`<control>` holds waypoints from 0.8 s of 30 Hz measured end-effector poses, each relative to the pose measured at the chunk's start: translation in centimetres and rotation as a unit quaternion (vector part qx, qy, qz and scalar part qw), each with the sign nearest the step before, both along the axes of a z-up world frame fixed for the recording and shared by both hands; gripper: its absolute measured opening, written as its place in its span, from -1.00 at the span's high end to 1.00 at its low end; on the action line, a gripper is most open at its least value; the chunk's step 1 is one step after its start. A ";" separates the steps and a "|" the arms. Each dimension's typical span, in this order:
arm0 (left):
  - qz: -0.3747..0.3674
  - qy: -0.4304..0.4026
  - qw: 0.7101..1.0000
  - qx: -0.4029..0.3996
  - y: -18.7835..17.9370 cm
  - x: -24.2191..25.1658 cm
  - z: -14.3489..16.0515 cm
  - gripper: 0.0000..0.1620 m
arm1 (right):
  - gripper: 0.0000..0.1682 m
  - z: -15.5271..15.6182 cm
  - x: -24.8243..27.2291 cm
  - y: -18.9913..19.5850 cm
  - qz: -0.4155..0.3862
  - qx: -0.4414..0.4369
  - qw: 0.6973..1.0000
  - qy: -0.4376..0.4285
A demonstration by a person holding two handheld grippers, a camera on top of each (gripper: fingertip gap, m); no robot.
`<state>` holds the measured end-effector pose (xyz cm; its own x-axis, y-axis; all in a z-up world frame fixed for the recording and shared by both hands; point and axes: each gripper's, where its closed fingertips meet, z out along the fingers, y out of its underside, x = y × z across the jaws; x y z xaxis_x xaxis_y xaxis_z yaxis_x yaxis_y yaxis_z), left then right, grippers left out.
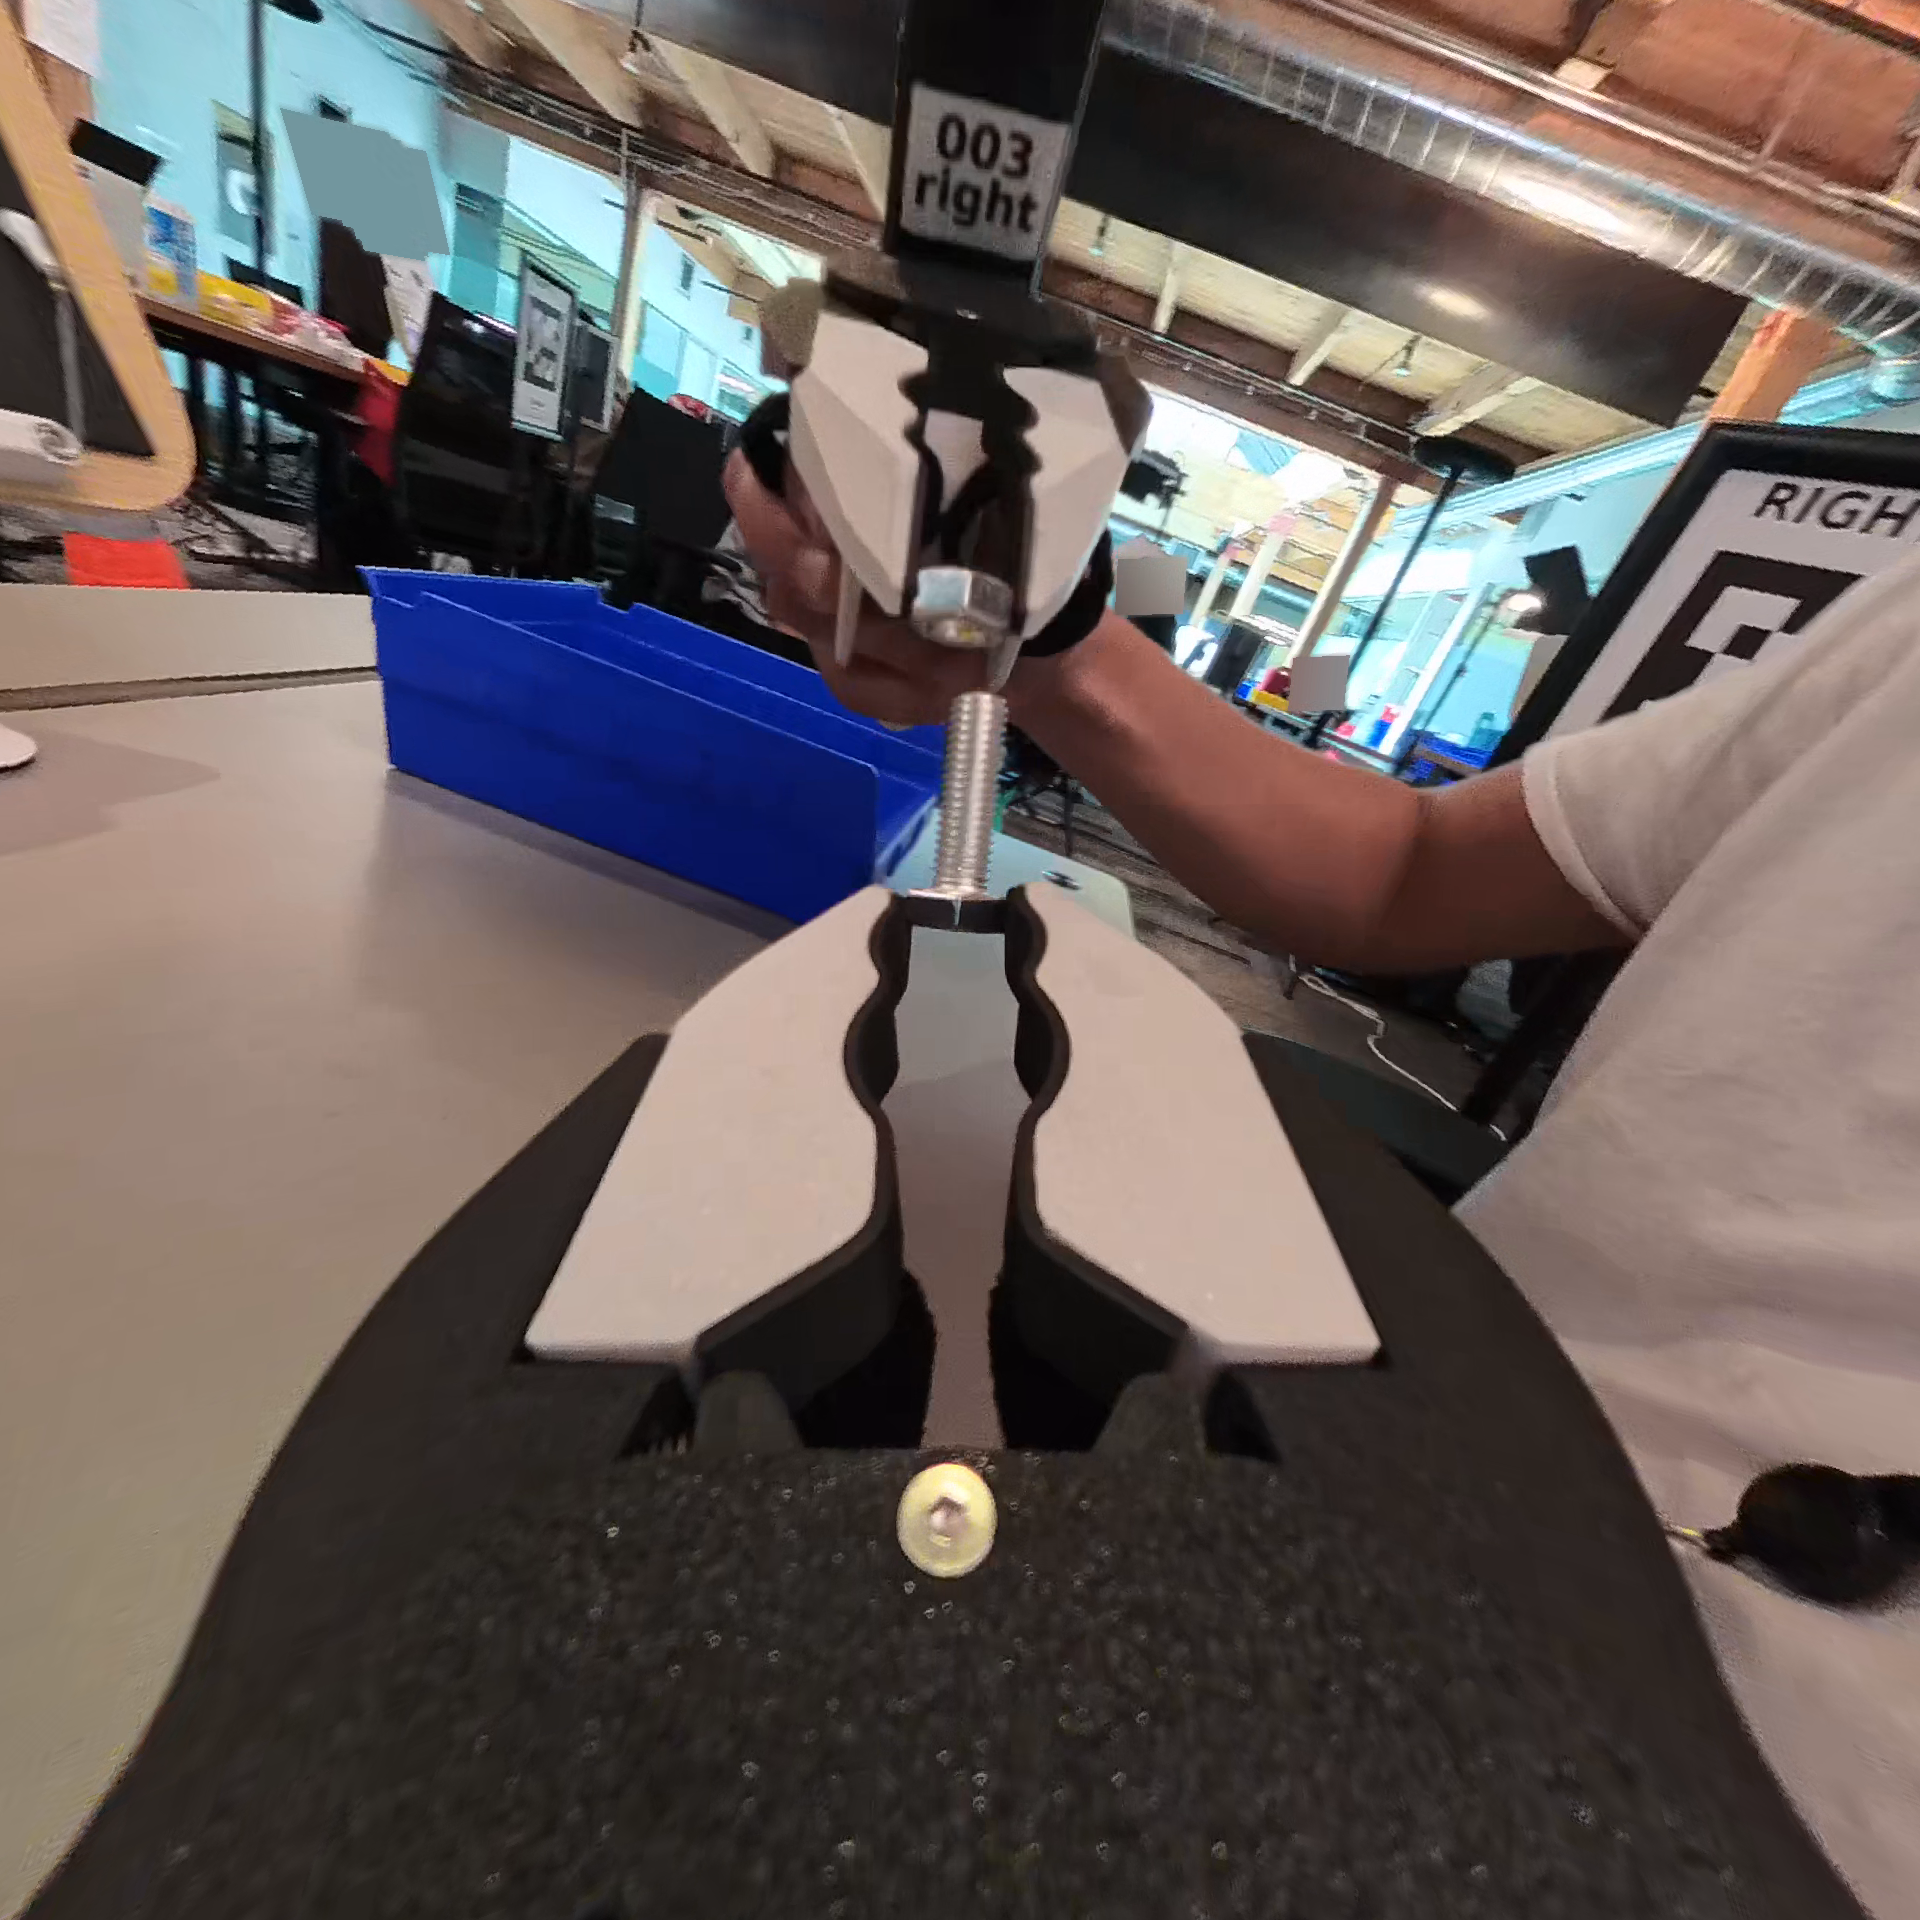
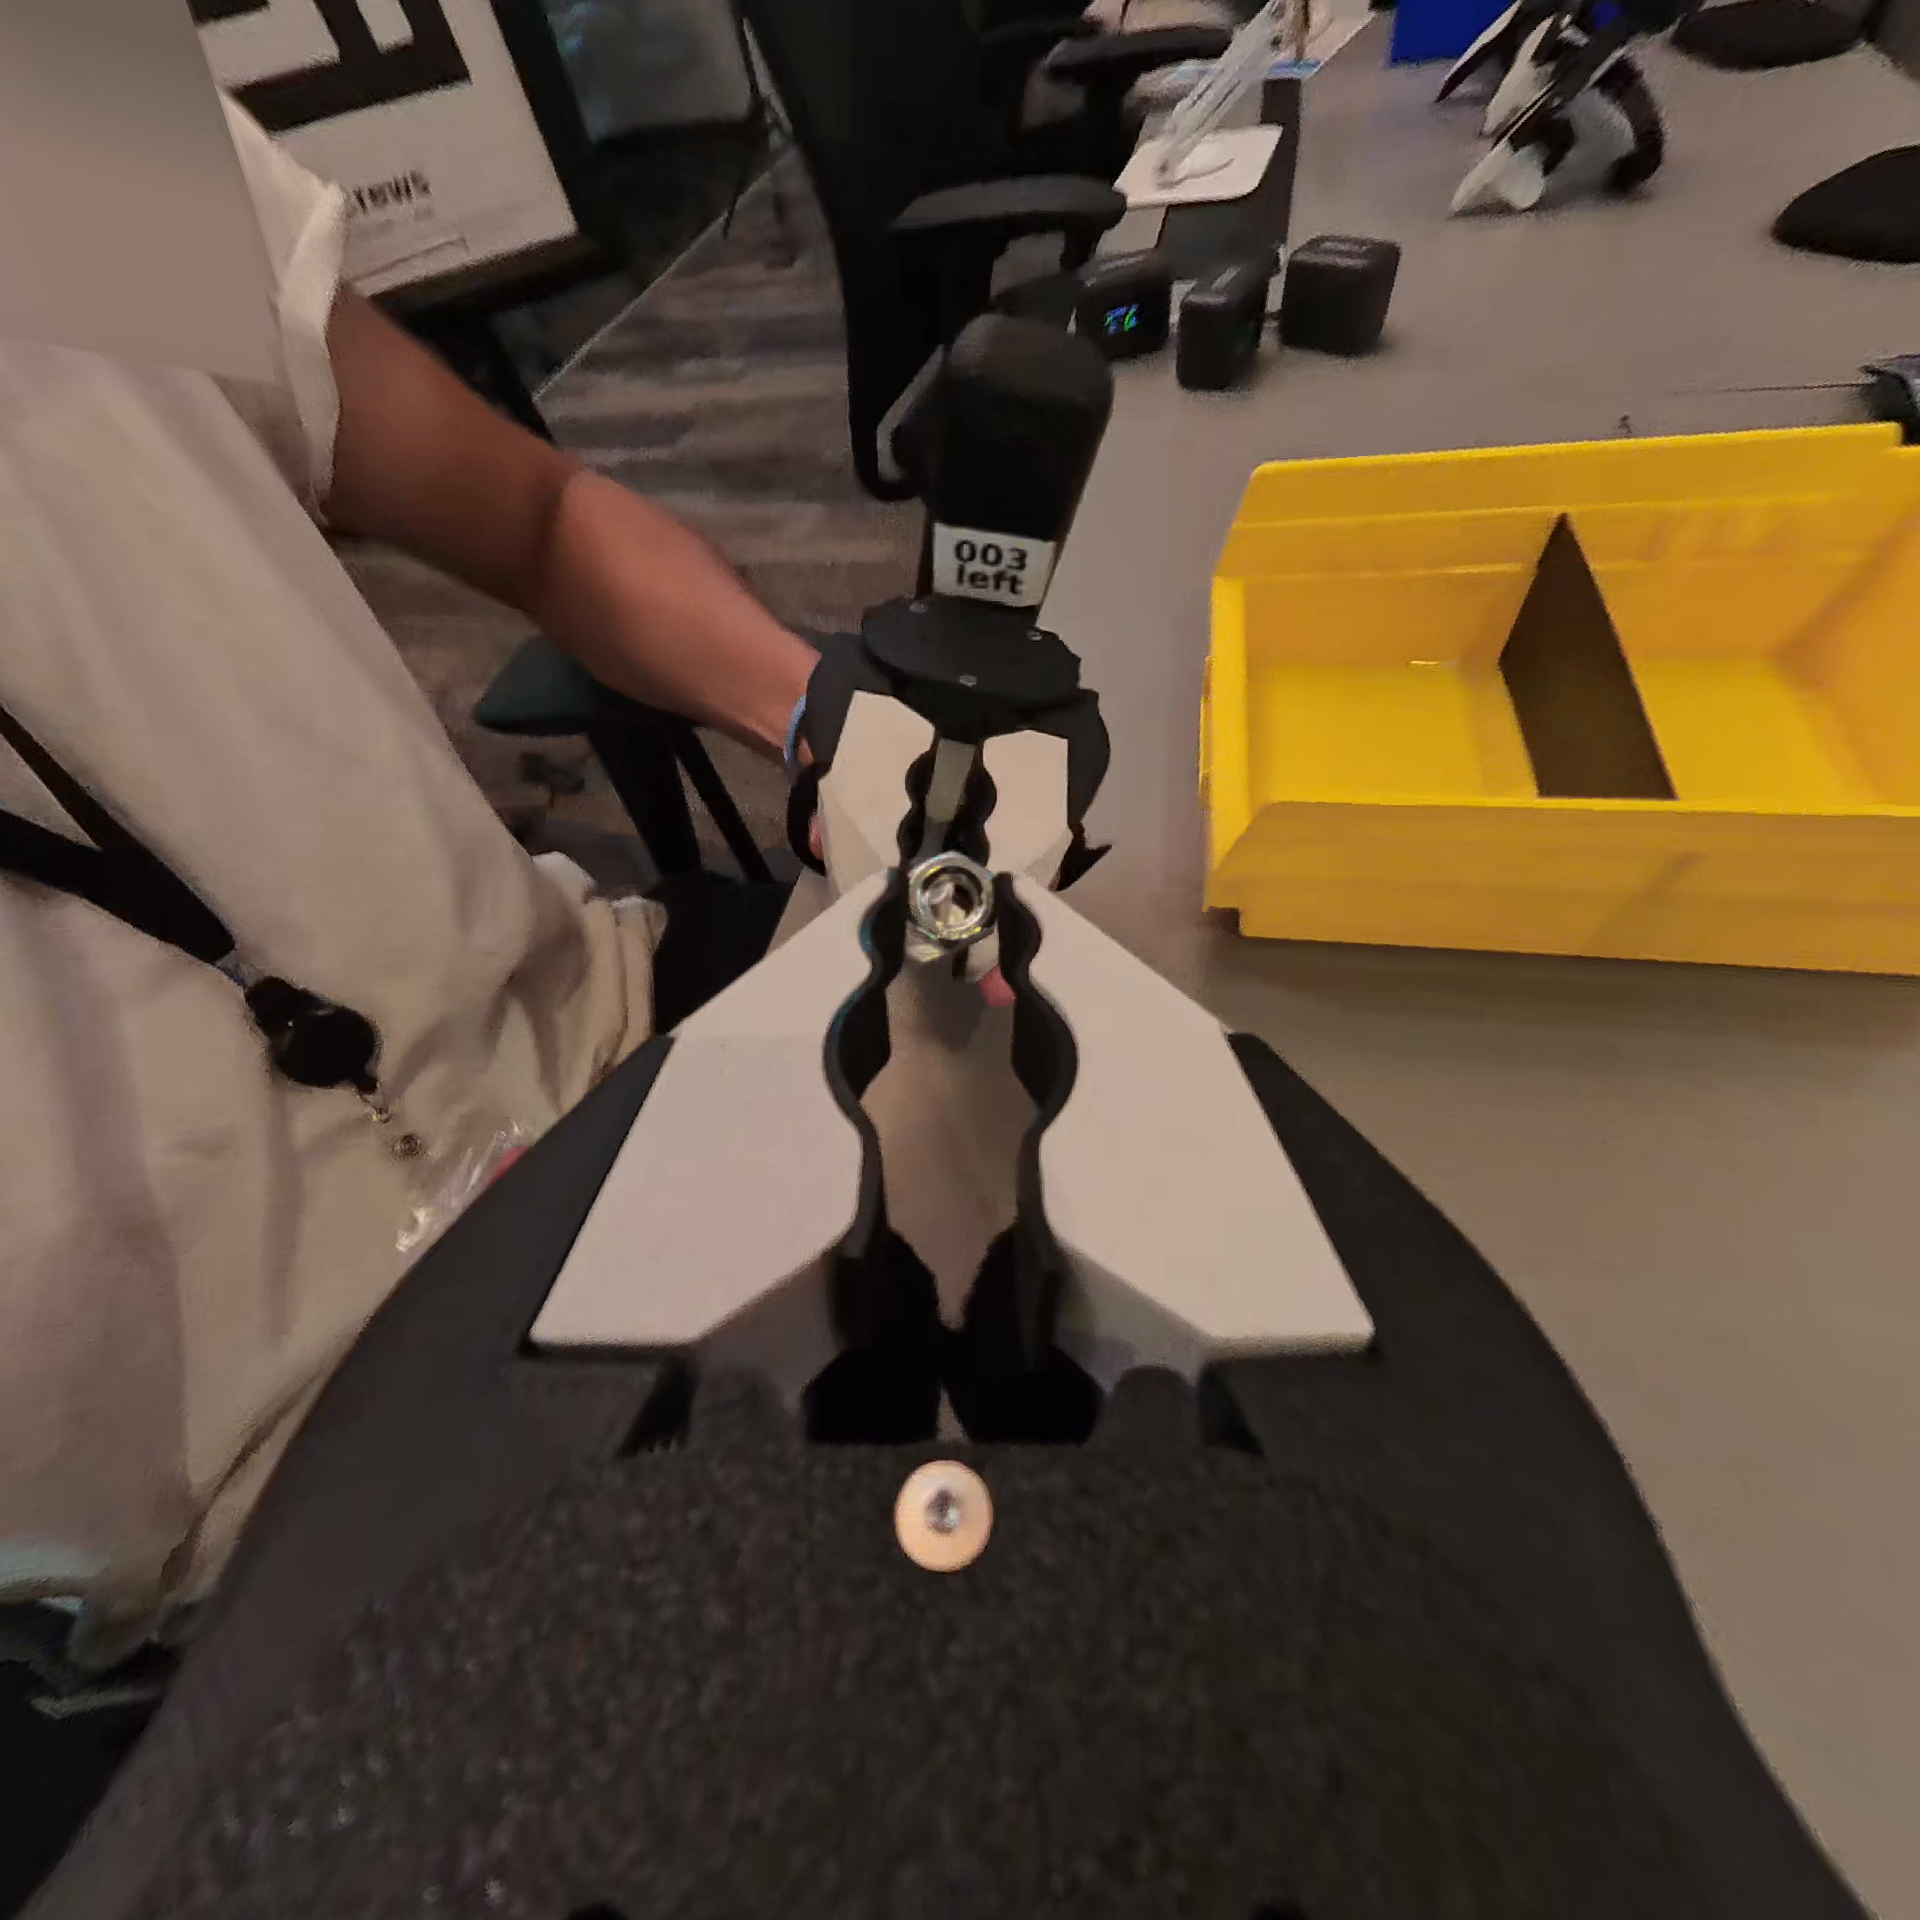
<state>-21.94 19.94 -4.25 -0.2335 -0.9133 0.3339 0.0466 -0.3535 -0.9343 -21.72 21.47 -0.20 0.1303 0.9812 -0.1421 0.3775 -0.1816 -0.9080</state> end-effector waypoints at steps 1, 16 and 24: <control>-0.007 0.002 1.000 -0.001 -0.3 0.1 0.0 0.78 | 0.80 -0.3 -0.3 -0.2 0.005 0.008 1.000 -0.010; -0.188 -0.043 0.973 -0.129 -3.4 -1.8 1.6 0.79 | 0.80 0.2 -2.5 -3.3 0.089 0.025 0.996 -0.009; -0.271 -0.071 0.947 -0.159 -5.2 -3.0 2.9 0.79 | 0.80 1.5 -3.8 -4.9 0.141 0.005 0.990 0.004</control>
